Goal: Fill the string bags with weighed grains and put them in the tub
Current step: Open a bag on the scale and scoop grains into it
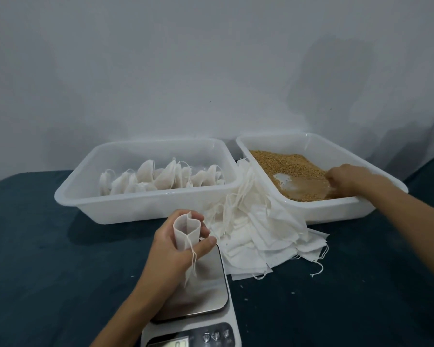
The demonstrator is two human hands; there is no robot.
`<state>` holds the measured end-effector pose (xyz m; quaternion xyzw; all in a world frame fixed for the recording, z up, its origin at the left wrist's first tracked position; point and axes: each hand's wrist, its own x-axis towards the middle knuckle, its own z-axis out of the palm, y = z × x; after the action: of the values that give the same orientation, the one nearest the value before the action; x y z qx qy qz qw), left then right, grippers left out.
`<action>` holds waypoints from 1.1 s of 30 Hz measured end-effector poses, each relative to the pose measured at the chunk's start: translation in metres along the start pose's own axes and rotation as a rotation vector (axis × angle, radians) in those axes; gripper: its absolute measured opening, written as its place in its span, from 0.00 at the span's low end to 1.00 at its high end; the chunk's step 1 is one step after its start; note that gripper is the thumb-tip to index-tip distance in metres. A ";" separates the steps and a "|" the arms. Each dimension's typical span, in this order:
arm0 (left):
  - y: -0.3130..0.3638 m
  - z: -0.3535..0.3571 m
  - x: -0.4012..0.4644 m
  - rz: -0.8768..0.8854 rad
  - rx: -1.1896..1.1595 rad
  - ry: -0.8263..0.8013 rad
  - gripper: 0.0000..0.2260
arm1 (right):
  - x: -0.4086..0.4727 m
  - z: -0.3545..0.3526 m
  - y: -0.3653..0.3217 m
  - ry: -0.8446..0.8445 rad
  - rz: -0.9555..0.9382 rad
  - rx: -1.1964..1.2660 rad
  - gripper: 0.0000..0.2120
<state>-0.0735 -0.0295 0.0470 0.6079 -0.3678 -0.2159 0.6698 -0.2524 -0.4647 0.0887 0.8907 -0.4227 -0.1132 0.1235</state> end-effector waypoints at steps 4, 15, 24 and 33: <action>0.001 0.000 0.000 -0.001 -0.008 0.009 0.13 | -0.005 -0.007 -0.002 -0.039 -0.115 -0.025 0.12; 0.001 -0.001 0.000 -0.004 -0.020 0.017 0.14 | -0.017 -0.011 0.011 -0.071 -0.188 0.354 0.10; 0.000 -0.001 0.001 0.012 -0.045 0.003 0.13 | -0.038 -0.040 0.014 0.038 -0.280 0.464 0.12; -0.005 -0.001 0.002 0.023 0.013 -0.005 0.14 | -0.105 -0.091 -0.074 0.157 -0.572 0.587 0.08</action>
<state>-0.0703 -0.0313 0.0426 0.6073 -0.3778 -0.2071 0.6675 -0.2355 -0.3262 0.1615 0.9755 -0.1619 0.0507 -0.1399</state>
